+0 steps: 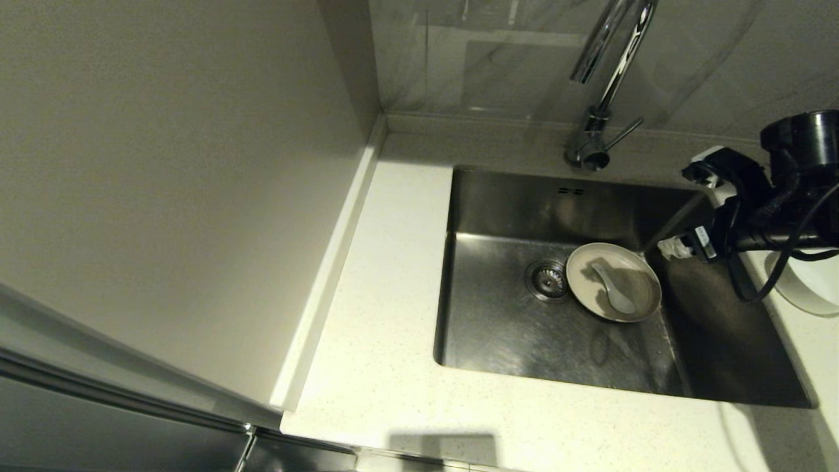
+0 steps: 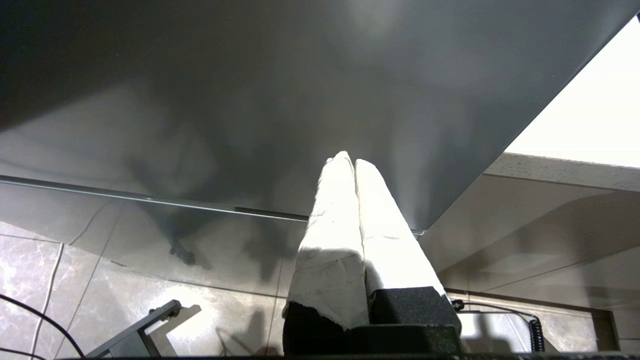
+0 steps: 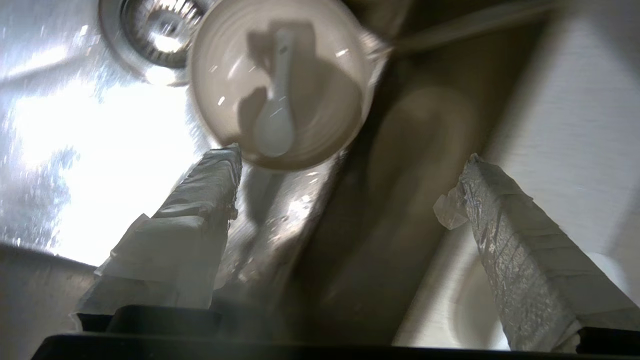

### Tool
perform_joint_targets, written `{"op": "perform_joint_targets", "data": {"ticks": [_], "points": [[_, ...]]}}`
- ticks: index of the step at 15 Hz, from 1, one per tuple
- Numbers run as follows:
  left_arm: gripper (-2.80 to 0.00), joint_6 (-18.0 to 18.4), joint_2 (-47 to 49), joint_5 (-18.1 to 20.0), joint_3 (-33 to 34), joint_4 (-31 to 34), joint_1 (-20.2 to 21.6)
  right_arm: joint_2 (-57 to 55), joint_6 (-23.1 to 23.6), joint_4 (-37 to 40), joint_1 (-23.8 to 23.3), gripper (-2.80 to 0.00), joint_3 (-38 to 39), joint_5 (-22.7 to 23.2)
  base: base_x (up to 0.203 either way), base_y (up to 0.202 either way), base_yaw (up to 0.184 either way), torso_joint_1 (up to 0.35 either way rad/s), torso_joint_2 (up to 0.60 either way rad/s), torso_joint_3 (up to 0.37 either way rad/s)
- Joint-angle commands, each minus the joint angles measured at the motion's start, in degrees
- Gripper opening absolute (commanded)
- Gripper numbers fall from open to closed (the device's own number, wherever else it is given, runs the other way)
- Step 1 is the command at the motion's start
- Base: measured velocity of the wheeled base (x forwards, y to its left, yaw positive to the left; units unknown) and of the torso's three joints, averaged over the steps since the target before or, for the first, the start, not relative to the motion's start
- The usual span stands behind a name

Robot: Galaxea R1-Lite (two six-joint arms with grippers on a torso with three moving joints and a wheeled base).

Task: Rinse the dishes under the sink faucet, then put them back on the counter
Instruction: Put a spoon back to the table from the sink

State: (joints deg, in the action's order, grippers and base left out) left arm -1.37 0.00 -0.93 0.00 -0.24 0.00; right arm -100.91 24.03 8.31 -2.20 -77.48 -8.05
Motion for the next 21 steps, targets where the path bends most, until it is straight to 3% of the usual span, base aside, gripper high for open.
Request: {"op": "perform_joint_targets", "data": {"ticks": [1, 7, 13, 14, 21], "points": [[-2.8, -0.04, -0.18, -0.04, 0.0, -0.02, 0.0, -3.73, 0.15, -0.47, 1.82, 0.0, 0.03, -0.73, 0.0, 0.0, 0.0, 0.0, 0.0, 0.0], [-2.8, -0.04, -0.18, -0.04, 0.0, -0.02, 0.0, -14.33, 0.16, -9.65, 2.8, 0.0, -1.39, -3.01, 0.0, 0.0, 0.0, 0.0, 0.0, 0.0], [-2.8, -0.04, -0.18, -0.04, 0.0, -0.02, 0.0, -22.0, -0.29, -11.31, 2.81, 0.0, -4.02, -3.39, 0.0, 0.0, 0.0, 0.0, 0.0, 0.0], [-2.8, -0.04, -0.18, -0.04, 0.0, -0.02, 0.0, -22.85, -0.3, -11.24, 2.81, -2.8, -5.2, -3.31, 0.0, 0.0, 0.0, 0.0, 0.0, 0.0], [-2.8, -0.04, -0.18, -0.04, 0.0, -0.02, 0.0, -25.29, 0.06, -11.29, 2.81, -2.8, -8.53, -3.65, 0.0, 0.0, 0.0, 0.0, 0.0, 0.0]]}}
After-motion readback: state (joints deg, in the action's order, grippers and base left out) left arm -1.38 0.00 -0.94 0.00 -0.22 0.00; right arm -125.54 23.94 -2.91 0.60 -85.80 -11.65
